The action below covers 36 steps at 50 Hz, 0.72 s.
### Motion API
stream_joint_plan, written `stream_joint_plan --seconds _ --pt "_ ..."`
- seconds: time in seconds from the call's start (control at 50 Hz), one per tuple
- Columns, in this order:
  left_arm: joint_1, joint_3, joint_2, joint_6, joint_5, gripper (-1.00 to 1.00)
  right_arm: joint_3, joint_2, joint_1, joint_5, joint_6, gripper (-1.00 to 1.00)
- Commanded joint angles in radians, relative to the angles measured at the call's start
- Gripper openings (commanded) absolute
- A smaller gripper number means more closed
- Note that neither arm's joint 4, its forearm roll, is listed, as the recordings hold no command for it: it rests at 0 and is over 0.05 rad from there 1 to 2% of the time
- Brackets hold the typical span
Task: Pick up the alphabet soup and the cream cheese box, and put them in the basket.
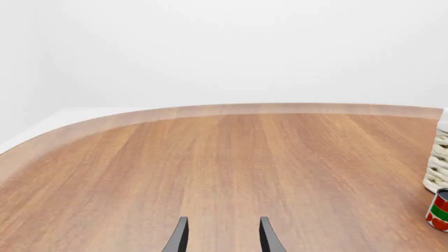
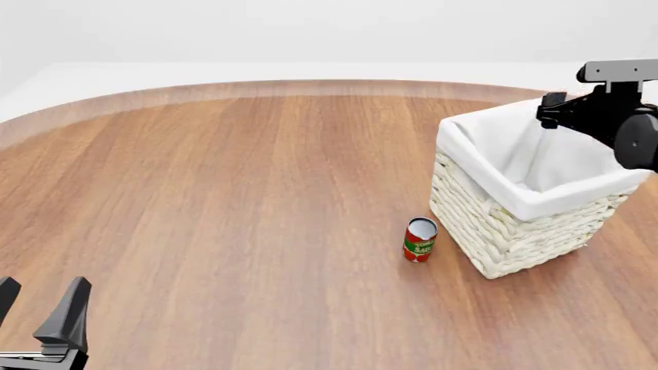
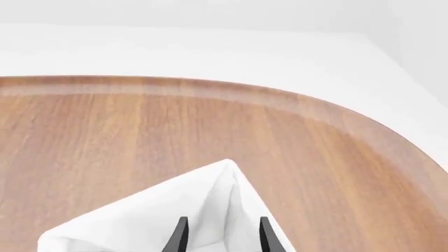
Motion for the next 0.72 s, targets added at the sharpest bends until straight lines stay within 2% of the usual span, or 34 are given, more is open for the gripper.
stream_joint_plan --seconds 0.02,0.28,0.56,0.72 --pt "0.000 0.000 0.000 0.000 0.000 1.00 0.032 -0.082 0.010 0.002 0.008 1.00" --pt "0.000 0.000 0.000 0.000 0.000 1.00 0.120 -0.223 0.038 -0.019 0.031 1.00" --pt "0.000 0.000 0.000 0.000 0.000 1.00 0.235 -0.446 0.082 -0.016 0.019 1.00" --pt "0.000 0.000 0.000 0.000 0.000 1.00 0.280 -0.486 0.091 -0.036 0.025 1.00"
